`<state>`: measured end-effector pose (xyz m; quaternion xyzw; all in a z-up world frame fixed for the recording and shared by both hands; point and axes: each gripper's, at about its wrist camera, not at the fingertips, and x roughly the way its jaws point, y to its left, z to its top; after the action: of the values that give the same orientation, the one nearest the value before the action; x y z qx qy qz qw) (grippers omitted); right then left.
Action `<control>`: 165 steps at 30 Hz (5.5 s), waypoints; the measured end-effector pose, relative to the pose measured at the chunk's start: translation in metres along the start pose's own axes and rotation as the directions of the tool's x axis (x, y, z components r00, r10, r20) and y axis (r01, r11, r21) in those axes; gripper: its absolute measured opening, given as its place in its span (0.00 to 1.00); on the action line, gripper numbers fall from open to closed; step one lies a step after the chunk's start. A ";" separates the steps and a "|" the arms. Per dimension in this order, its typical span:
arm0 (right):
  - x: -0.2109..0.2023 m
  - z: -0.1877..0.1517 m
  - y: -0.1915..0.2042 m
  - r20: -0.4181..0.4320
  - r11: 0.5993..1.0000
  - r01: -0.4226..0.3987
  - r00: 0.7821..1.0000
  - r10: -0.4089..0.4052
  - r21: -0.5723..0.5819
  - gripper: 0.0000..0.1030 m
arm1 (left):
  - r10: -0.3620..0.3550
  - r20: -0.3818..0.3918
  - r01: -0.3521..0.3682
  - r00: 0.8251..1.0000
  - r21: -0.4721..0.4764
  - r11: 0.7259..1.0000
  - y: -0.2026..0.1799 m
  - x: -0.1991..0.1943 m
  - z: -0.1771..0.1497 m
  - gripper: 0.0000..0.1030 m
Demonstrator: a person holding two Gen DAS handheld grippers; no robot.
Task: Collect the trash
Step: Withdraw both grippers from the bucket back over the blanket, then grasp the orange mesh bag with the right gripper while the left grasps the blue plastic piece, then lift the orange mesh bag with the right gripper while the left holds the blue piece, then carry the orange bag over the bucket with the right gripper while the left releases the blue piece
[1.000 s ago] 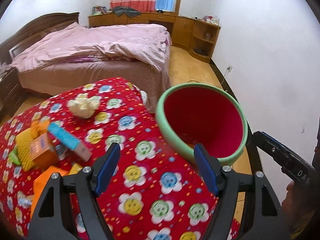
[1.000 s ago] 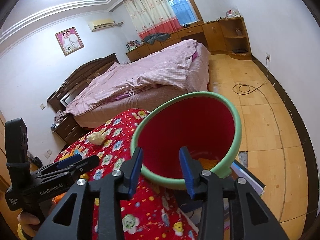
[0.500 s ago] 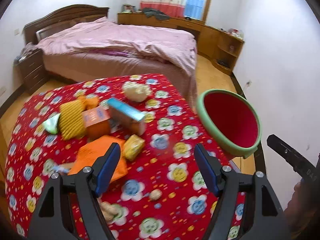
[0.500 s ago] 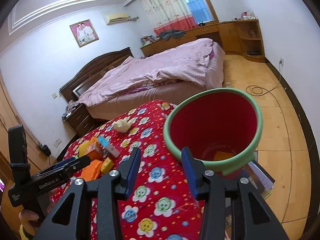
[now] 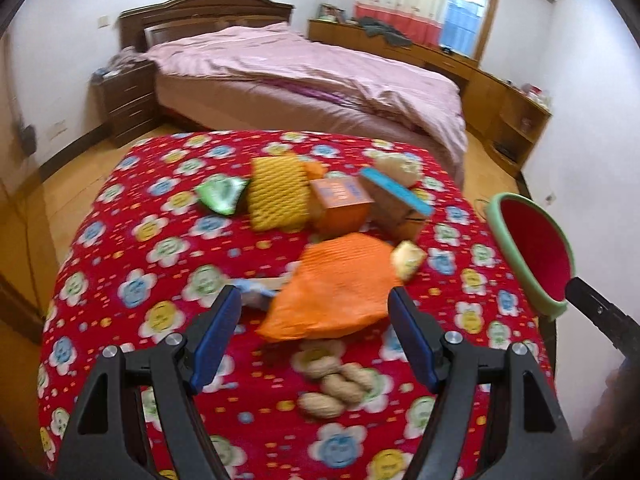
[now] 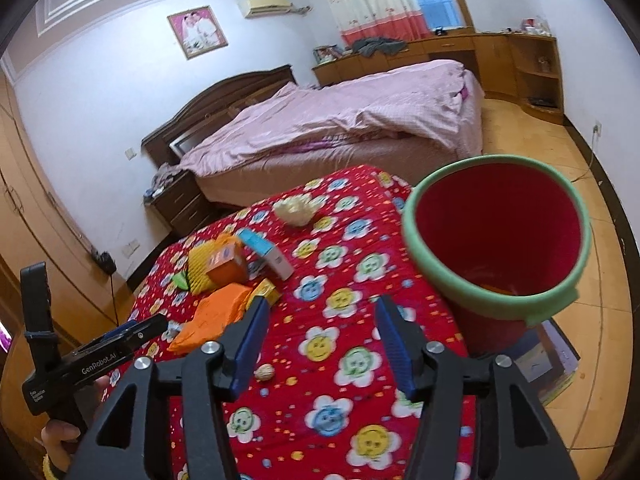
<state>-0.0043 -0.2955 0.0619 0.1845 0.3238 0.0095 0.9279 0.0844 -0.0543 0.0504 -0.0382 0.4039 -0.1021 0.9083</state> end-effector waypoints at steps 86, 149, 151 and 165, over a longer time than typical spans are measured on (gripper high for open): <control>0.059 -0.011 0.028 -0.119 0.993 -0.119 0.986 0.118 -0.001 0.37 | -0.018 -0.122 0.002 0.992 -0.134 0.991 0.036 0.065 -0.019 0.19; 0.030 0.032 0.013 -0.117 0.992 -0.124 0.986 0.120 -0.029 0.14 | -0.344 -0.030 0.344 0.938 -0.014 0.939 -0.034 -0.006 0.018 0.19; 0.028 0.032 0.008 -0.113 0.993 -0.116 0.987 0.113 -0.023 0.14 | -0.354 -0.037 0.354 0.935 -0.001 0.935 -0.041 -0.002 0.016 0.19; 0.030 0.024 -0.024 -0.121 0.995 -0.091 0.988 0.094 0.034 0.14 | -0.304 -0.184 0.308 0.935 -0.006 0.951 -0.055 0.048 -0.008 0.35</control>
<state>0.0315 -0.3213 0.0529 0.2116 0.3713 0.0591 0.9021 0.1009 -0.1187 0.0187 -0.0806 0.4734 -0.2499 0.8408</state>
